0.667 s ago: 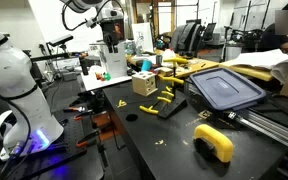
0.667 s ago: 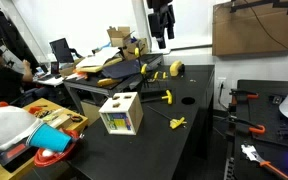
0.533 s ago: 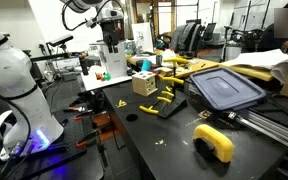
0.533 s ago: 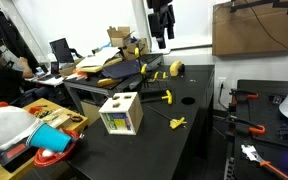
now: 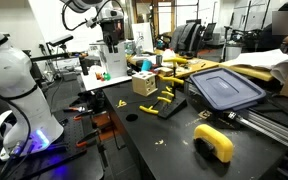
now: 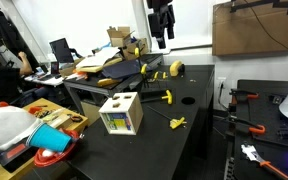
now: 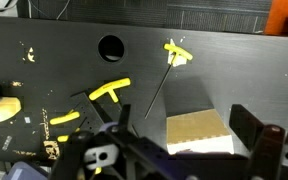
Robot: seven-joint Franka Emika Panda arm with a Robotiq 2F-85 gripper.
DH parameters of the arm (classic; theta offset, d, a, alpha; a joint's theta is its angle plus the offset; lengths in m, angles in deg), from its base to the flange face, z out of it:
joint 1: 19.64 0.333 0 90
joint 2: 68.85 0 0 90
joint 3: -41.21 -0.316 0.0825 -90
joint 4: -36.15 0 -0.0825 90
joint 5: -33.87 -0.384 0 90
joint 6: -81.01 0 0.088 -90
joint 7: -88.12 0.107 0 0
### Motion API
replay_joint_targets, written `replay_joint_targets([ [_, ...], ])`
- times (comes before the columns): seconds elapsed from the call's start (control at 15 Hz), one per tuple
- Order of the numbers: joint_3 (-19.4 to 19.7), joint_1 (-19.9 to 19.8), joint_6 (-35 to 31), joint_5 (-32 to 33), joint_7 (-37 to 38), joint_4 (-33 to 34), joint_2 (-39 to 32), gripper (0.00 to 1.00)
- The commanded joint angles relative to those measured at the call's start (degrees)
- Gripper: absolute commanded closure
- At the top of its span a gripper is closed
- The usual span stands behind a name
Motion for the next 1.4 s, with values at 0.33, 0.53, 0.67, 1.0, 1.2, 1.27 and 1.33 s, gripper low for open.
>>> replay_joint_targets([
  [0.33, 0.93, 1.04, 0.13, 0.39, 0.33, 0.1, -0.11, 0.0],
  [0.53, 0.93, 1.04, 0.13, 0.39, 0.33, 0.1, -0.11, 0.0],
  [0.67, 0.93, 1.04, 0.13, 0.39, 0.33, 0.1, -0.11, 0.0],
  [1.0, 1.94, 0.96, -0.22, 0.34, -1.67, 0.26, -1.23, 0.0],
  [1.2, 2.9, 0.93, -0.14, -0.9, -1.74, 0.44, -2.9, 0.0],
  [1.27, 3.3, 1.09, -0.3, -1.78, -1.97, 0.27, -3.55, 0.0],
  [1.33, 3.52, 1.2, -0.41, -2.43, -1.88, 0.15, -4.13, 0.0],
])
